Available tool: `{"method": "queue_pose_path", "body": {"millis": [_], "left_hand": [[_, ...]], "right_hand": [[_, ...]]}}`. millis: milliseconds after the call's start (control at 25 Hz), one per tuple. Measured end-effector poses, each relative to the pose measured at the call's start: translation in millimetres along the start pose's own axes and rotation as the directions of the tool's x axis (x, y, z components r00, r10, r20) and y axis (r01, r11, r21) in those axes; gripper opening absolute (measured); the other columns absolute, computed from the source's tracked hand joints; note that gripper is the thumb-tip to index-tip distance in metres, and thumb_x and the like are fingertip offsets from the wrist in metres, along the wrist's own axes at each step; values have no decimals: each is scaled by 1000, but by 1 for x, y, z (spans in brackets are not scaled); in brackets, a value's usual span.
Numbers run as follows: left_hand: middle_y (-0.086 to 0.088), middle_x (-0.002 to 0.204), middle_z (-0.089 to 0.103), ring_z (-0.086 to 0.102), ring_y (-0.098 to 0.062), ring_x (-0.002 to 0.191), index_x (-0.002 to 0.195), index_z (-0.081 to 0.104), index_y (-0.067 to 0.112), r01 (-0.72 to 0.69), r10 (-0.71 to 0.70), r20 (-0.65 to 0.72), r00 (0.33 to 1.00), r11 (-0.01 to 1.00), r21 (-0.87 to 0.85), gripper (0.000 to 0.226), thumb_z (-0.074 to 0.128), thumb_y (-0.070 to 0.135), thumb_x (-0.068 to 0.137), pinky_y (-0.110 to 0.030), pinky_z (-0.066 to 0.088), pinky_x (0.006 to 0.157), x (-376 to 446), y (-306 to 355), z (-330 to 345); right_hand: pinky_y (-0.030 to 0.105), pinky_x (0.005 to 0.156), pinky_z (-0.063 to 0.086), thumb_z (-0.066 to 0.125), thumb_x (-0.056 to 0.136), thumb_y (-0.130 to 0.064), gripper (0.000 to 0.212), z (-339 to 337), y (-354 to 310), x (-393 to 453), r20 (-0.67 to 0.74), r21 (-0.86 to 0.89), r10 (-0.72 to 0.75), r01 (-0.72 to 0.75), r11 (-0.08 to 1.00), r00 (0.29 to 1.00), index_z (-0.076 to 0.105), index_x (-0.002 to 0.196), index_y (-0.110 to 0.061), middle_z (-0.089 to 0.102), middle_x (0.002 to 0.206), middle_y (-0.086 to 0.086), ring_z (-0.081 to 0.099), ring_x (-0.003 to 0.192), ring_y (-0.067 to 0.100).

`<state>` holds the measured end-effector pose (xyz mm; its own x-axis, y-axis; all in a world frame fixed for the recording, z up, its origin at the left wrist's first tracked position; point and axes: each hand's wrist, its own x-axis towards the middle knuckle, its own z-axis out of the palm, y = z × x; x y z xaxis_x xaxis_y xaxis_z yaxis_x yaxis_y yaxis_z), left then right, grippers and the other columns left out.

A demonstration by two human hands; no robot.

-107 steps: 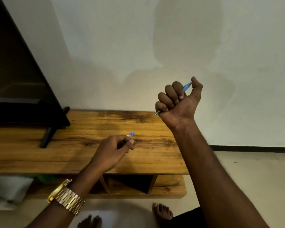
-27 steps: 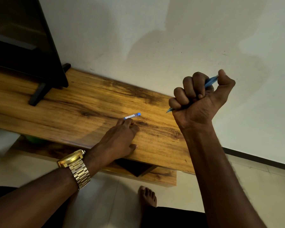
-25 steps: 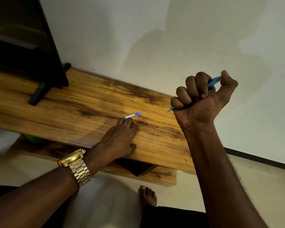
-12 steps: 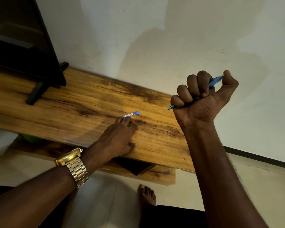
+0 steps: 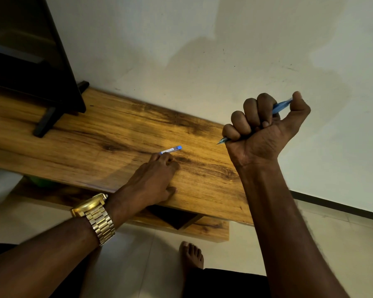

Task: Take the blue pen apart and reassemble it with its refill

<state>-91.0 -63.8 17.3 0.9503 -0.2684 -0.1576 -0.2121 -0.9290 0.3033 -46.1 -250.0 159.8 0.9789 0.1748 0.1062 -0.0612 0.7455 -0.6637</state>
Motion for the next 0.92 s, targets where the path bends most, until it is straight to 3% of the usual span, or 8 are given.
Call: {"method": "queue_pose_path", "body": {"millis": [920], "left_hand": [[-1,170,29,28,-26,158,161,43,27,-4,4,19,1000,1000,26,75,74,50,97,-47,48,120,1,1,1]], "right_hand": [[17,50,15,22,106,-59,62,7,9,-1,11,-29,40,-40,999,999,21,58,-21,14,53,-6,9,43,10]]}}
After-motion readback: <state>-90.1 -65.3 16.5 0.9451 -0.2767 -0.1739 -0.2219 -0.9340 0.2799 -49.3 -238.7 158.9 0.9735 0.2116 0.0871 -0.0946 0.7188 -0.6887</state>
